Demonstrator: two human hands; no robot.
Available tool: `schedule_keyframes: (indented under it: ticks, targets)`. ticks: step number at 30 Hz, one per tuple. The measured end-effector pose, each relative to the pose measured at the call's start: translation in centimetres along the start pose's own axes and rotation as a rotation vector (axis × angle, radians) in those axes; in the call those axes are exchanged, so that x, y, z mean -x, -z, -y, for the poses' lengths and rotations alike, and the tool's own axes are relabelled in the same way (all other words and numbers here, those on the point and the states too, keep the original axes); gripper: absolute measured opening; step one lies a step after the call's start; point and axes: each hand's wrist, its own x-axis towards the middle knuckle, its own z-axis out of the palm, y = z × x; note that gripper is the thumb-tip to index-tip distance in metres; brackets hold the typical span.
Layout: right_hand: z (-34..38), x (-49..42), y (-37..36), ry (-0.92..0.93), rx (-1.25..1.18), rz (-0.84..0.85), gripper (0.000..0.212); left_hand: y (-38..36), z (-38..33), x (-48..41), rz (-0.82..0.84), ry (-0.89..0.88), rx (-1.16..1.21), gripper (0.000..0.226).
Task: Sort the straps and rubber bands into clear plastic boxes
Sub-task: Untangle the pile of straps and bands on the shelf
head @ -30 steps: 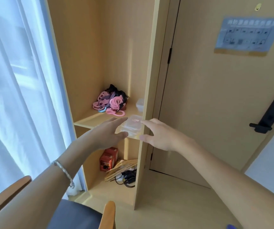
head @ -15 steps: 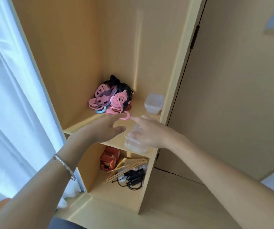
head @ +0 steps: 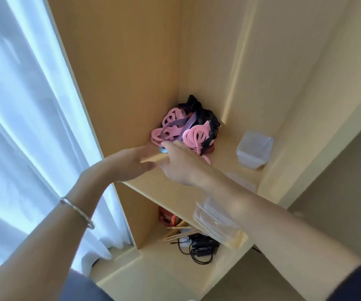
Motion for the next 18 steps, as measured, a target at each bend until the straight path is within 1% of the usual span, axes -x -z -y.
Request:
schedule_keyframes:
  ticks: [4,7,9,12,15,17,18]
  targets:
    - [-0.5,-3.5,-1.0,-0.010,-0.003,0.071,0.042,0.4,0.9,-2.4,-0.027,0.038,0.011,0.053]
    - [-1.2,-6.8,-1.2,-0.062,-0.055,0.049,0.041,0.6,1.3,-5.4,-0.010,0.007,-0.007,0.050]
    - [-1.9,-8.9,-1.3,-0.100,-0.083,0.045,0.045,0.9,1.8,-8.0,0.013,-0.016,-0.024,0.053]
    - [-3.3,-12.1,-1.4,-0.181,-0.143,0.047,0.048,1.5,2.5,-12.4,0.031,-0.084,0.014,0.055]
    - [-5.3,-15.7,-0.8,-0.250,-0.207,-0.009,0.041,1.9,2.3,-17.2,0.026,-0.208,0.078,0.053]
    - [-6.6,-17.5,-0.2,-0.311,-0.207,-0.059,0.037,1.9,2.0,-20.0,0.035,-0.272,0.043,0.057]
    - [-7.2,-18.0,0.0,-0.342,-0.208,-0.081,0.039,1.8,2.0,-21.3,0.049,-0.299,0.027,0.059]
